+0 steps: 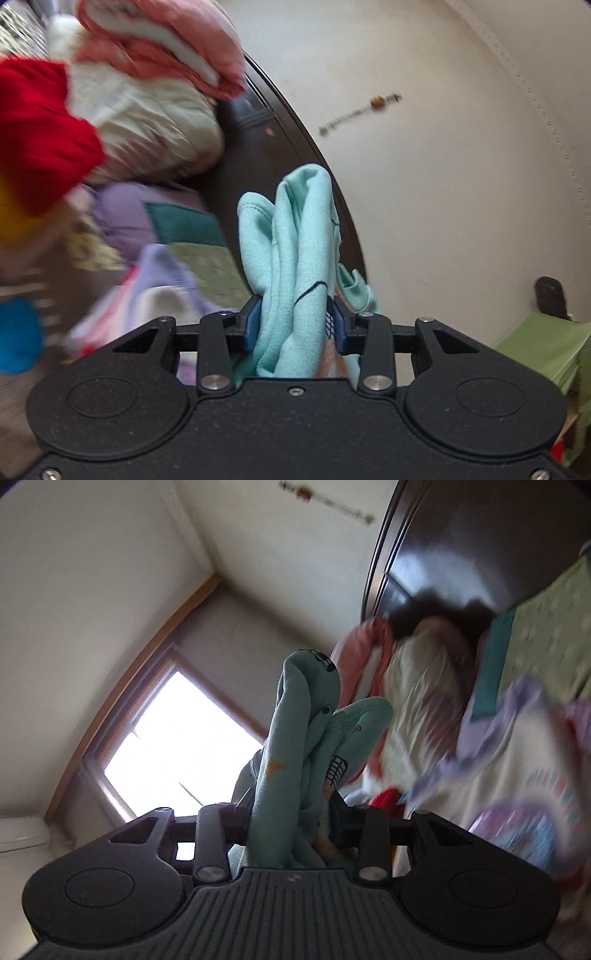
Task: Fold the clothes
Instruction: 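Lift the folded sweatshirt with both grippers and carry it to the clothes pile, then place the sweatshirt on top of the folded pile and open both grippers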
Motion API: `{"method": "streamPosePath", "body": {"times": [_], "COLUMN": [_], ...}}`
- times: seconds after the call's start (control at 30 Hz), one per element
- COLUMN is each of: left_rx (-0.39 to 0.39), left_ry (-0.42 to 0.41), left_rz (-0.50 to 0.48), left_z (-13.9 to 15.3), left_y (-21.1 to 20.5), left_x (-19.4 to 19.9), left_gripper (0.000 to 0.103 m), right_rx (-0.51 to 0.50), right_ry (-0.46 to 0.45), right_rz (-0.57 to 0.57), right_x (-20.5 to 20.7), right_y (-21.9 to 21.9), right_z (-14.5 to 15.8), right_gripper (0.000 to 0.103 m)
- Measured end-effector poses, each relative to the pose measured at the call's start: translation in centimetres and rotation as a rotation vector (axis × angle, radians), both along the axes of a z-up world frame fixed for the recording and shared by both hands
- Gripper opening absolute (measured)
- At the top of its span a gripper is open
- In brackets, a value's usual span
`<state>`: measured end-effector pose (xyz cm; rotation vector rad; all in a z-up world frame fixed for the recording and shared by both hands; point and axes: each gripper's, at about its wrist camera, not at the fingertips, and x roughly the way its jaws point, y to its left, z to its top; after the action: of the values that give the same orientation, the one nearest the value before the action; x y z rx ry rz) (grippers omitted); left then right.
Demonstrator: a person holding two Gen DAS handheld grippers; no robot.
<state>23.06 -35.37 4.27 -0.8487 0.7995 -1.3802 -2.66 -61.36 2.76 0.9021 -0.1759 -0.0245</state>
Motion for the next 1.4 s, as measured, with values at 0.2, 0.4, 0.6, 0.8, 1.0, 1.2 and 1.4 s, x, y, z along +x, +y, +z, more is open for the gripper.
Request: {"method": "streamPosePath", "body": {"times": [0.2, 0.4, 0.6, 0.8, 1.0, 1.2, 1.4], "left_rx": [0.12, 0.266, 0.287, 0.29, 0.336, 0.429, 0.588], "left_ry": [0.119, 0.253, 0.219, 0.025, -0.2, -0.409, -0.567], "left_rz": [-0.001, 0.026, 0.068, 0.144, 0.169, 0.2, 0.266], "left_z": [-4.4, -9.5, -7.9, -4.3, -1.8, -0.5, 1.1], "left_y": [-5.0, -9.0, -9.4, -6.2, -3.1, -0.9, 0.4], "left_x": [2.3, 4.4, 5.0, 2.3, -2.3, -7.9, -13.2], "left_gripper": [0.037, 0.043, 0.074, 0.084, 0.09, 0.102, 0.103], "right_rx": [0.28, 0.327, 0.3, 0.079, -0.109, -0.162, -0.159], "right_ry": [0.171, 0.225, 0.179, 0.188, 0.227, 0.333, 0.511], "right_rz": [-0.106, -0.127, -0.138, -0.203, -0.243, -0.243, -0.24], "right_x": [4.6, 7.0, 6.6, 4.0, 0.5, -2.6, -4.2], "right_y": [-8.1, -11.2, -11.3, -9.6, -6.2, -2.1, 1.2], "right_z": [-8.1, -12.5, -10.9, -7.0, -3.7, -1.6, 0.2], "right_gripper": [0.039, 0.036, 0.05, 0.068, 0.073, 0.103, 0.103]}}
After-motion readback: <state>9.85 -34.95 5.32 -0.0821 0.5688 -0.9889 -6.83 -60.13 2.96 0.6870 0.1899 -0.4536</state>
